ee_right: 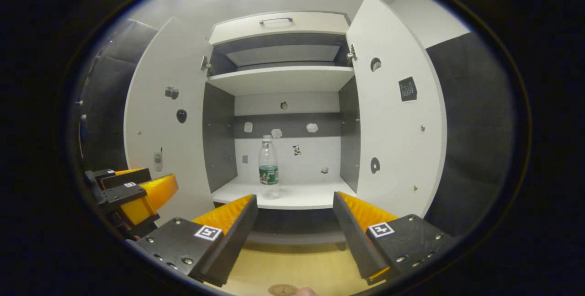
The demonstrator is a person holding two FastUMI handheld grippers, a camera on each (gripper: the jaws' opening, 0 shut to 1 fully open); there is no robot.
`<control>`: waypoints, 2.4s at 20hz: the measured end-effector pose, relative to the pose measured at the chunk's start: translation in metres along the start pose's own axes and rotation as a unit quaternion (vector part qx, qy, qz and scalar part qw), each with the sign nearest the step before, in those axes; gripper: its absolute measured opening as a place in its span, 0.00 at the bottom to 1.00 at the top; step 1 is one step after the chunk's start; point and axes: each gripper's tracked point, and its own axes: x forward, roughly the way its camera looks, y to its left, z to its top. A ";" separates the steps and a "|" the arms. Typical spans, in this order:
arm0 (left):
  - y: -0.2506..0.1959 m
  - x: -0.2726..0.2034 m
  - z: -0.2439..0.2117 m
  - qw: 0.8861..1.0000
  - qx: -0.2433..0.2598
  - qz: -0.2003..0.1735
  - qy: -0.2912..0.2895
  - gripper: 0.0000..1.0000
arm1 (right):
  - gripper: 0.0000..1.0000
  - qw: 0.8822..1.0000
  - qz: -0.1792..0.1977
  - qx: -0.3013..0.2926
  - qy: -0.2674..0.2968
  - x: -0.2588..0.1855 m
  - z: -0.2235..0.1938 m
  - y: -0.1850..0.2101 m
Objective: Grasp the bottle in the cabinet with the left hand and place it on the coaster, then close the right door with the right hand and the left door with the left hand.
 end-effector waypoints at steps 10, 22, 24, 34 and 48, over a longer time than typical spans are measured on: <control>-0.030 0.054 -0.025 0.999 -0.005 -0.023 0.023 0.96 | 1.00 1.000 -0.012 -0.013 0.016 0.008 -0.014 -0.018; -0.085 0.157 -0.020 0.998 0.012 -0.063 0.012 0.96 | 0.97 0.998 -0.035 -0.010 0.045 0.016 -0.038 -0.049; -0.090 0.176 -0.020 0.998 0.010 -0.064 0.012 0.96 | 0.97 0.998 -0.042 -0.024 0.047 0.014 -0.041 -0.055; -0.107 0.263 -0.029 0.997 -0.005 -0.071 0.030 0.96 | 0.98 0.995 -0.059 -0.026 0.077 0.015 -0.062 -0.076; -0.111 0.291 -0.039 0.996 -0.029 -0.073 0.043 0.82 | 1.00 0.993 -0.064 -0.021 0.098 0.000 -0.077 -0.096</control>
